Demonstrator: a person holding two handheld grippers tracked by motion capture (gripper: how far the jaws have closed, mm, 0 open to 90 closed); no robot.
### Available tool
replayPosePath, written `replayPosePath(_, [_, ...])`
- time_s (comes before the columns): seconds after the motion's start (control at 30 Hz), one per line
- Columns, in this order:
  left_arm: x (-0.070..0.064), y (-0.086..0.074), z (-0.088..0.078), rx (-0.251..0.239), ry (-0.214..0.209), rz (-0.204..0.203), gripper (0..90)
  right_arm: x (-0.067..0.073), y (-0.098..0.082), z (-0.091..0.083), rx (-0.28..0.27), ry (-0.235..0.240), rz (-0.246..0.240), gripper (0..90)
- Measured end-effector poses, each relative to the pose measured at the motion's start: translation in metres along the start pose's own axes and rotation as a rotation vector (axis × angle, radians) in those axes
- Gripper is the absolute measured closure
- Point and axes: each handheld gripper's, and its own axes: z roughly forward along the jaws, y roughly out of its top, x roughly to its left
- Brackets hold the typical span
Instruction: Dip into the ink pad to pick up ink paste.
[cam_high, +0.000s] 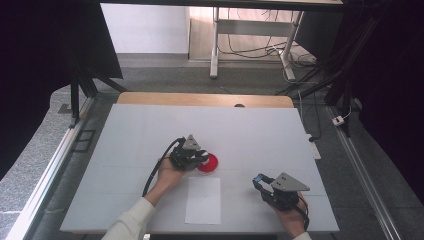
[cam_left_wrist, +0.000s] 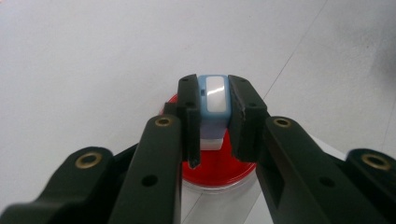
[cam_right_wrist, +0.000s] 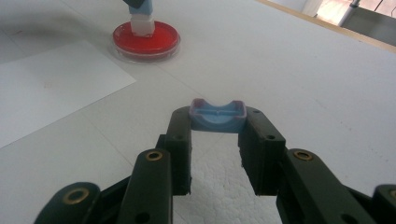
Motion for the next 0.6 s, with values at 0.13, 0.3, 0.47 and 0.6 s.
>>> replayPosePath(0.13, [-0.0023, 0.0003, 0.0002, 0.005, 0.013, 0.012, 76.4, 0.0002, 0.0000, -0.0002, -0.003, 0.004, 0.000, 65.1])
replayPosePath(0.3, [-0.0031, -0.0001, 0.0013, 0.015, 0.016, 0.022, 76.4, 0.0002, 0.0000, -0.0002, 0.000, 0.000, 0.000, 65.0])
replayPosePath(0.47, [-0.0045, 0.0001, 0.0023, 0.022, 0.023, 0.028, 76.5, 0.0001, 0.0000, -0.0002, -0.003, 0.004, 0.000, 65.0])
replayPosePath(0.6, [-0.0057, -0.0003, 0.0026, 0.024, 0.028, 0.029, 76.5, 0.0002, 0.0001, -0.0003, -0.002, 0.004, 0.000, 65.0])
